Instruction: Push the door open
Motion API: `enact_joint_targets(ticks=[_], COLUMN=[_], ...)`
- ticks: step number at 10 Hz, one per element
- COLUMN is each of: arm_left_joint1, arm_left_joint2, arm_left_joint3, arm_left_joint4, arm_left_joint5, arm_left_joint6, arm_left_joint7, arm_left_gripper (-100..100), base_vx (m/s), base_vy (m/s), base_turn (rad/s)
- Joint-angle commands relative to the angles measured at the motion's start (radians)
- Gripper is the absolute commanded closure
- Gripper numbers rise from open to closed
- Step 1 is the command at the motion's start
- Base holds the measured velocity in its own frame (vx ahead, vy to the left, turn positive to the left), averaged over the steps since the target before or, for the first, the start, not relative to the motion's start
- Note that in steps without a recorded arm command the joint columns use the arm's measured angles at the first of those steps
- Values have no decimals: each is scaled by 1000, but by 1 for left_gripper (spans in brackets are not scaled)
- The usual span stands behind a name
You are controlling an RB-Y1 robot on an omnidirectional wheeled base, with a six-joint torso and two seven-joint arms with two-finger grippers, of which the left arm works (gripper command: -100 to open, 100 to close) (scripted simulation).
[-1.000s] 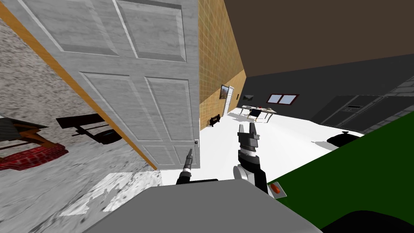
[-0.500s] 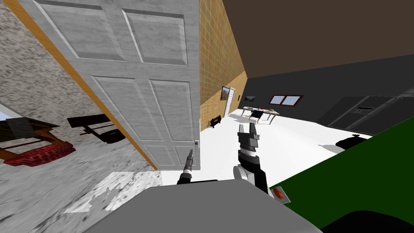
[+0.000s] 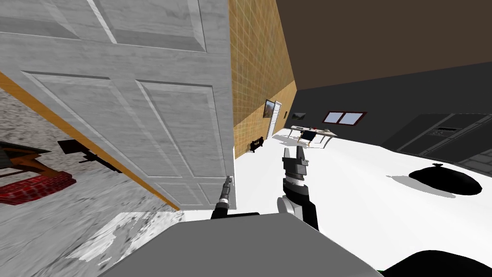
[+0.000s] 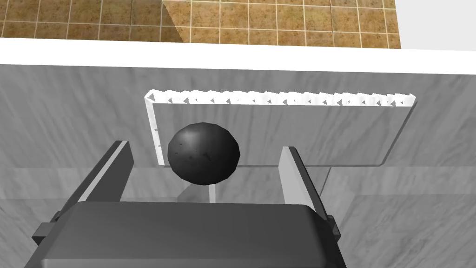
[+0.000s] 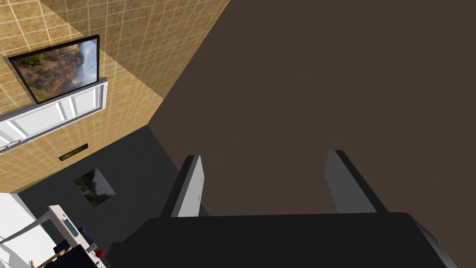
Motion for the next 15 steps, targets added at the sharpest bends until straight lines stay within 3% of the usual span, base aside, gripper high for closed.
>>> enact_joint_targets(ticks=[1, 2, 7, 8, 10, 11, 12, 13, 14, 15], arm_left_joint1=[0, 0, 0, 23, 48, 73, 94, 99, 99, 91], arm_left_joint2=[0, 0, 0, 31, 38, 21, -13, -24, -14, 14], arm_left_joint3=[0, 0, 0, -20, -42, -65, -83, -87, -83, -76], arm_left_joint4=[0, 0, 0, -11, -22, -35, -44, -47, -51, -45], arm_left_joint5=[0, 0, 0, 13, 27, 42, 54, 56, 52, 50], arm_left_joint6=[0, 0, 0, -17, -35, -54, -70, -73, -66, -65], arm_left_joint7=[0, 0, 0, -16, -34, -53, -68, -72, -70, -67], arm_left_gripper=[-100, 100, 100, -100, -100, -100, -100, -100, -100, -100], base_vx=[61, -9, -13, -38, -109, -120, -160, -126, -49, 71], base_vy=[-22, 2, 4, 3, 25, 3, -7, -8, -5, -4], base_turn=[14, -11, -1, 47, 51, 66, 89, 29, -2, -11])
